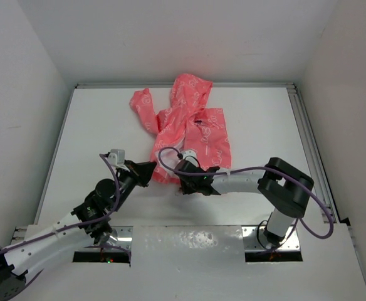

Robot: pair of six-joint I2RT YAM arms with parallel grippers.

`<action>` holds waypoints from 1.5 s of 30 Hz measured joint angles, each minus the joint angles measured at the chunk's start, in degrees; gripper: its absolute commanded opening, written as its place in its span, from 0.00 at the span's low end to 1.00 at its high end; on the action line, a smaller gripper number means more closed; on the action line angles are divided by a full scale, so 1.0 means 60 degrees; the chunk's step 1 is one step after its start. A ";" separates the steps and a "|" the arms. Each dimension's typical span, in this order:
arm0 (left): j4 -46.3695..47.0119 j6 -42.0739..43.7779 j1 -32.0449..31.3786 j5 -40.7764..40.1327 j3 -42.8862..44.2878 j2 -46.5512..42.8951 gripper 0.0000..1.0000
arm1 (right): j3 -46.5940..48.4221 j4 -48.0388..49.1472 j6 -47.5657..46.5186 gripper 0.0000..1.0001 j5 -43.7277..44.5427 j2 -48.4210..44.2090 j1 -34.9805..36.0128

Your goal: Zip up the jacket

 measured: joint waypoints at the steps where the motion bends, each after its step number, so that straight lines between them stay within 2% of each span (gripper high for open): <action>1: -0.0007 0.0007 0.0000 -0.0011 0.0000 -0.0026 0.00 | -0.0025 -0.0015 0.0007 0.27 0.0131 0.0000 0.0080; 4: -0.0007 0.0011 0.0000 -0.0095 0.0000 -0.0022 0.00 | -0.0146 -0.0018 0.0015 0.21 0.0455 -0.0007 0.0244; 5: -0.0018 0.0011 0.0000 -0.0102 0.0000 0.0000 0.00 | -0.0178 0.0007 0.0029 0.16 0.0528 -0.0036 0.0291; 10: -0.0047 0.0011 0.0000 -0.0146 0.0000 0.0011 0.00 | -0.0612 0.0171 0.0102 0.10 0.0787 -0.0357 0.0368; 18: -0.0040 0.0007 0.0000 -0.0160 0.0000 0.0069 0.00 | -0.1963 -0.0302 0.0095 0.08 0.1147 -0.1829 0.0372; 22: -0.0040 0.0004 0.0000 -0.0127 0.0000 0.0117 0.00 | -0.2098 -0.0827 0.0066 0.09 0.1188 -0.2393 0.0364; 26: -0.0044 0.0004 0.0000 -0.0117 0.0000 0.0120 0.00 | -0.2262 -0.0903 0.0208 0.30 0.1140 -0.3217 0.0364; 27: -0.0044 0.0004 0.0000 -0.0117 0.0000 0.0120 0.00 | -0.2353 -0.0900 0.0277 0.39 0.1122 -0.3468 0.0364; 31: 0.0066 0.0000 0.0000 -0.0066 0.0000 0.0197 0.00 | -0.2721 -0.0659 0.0663 0.55 0.0878 -0.4153 0.0364; 33: 0.0160 -0.0029 0.0000 0.0022 0.0004 0.0372 0.00 | -0.2947 -0.0535 0.0907 0.59 0.0772 -0.4426 0.0364; 38: 0.0211 -0.0109 0.0000 0.0335 0.0004 0.0510 0.00 | -0.3570 -0.0302 0.1548 0.60 0.0841 -0.4867 0.0364; 40: 0.0211 -0.0109 0.0000 0.0375 0.0004 0.0492 0.00 | -0.4025 -0.0109 0.1880 0.75 0.0969 -0.5147 0.0364; 41: 0.0211 -0.0109 0.0000 0.0379 0.0004 0.0470 0.00 | -0.4251 -0.0091 0.2036 0.79 0.1078 -0.5278 0.0364; 45: 0.0219 -0.0106 0.0000 0.0430 0.0004 0.0310 0.00 | -0.4710 -0.0153 0.2503 0.81 0.1610 -0.5570 0.0361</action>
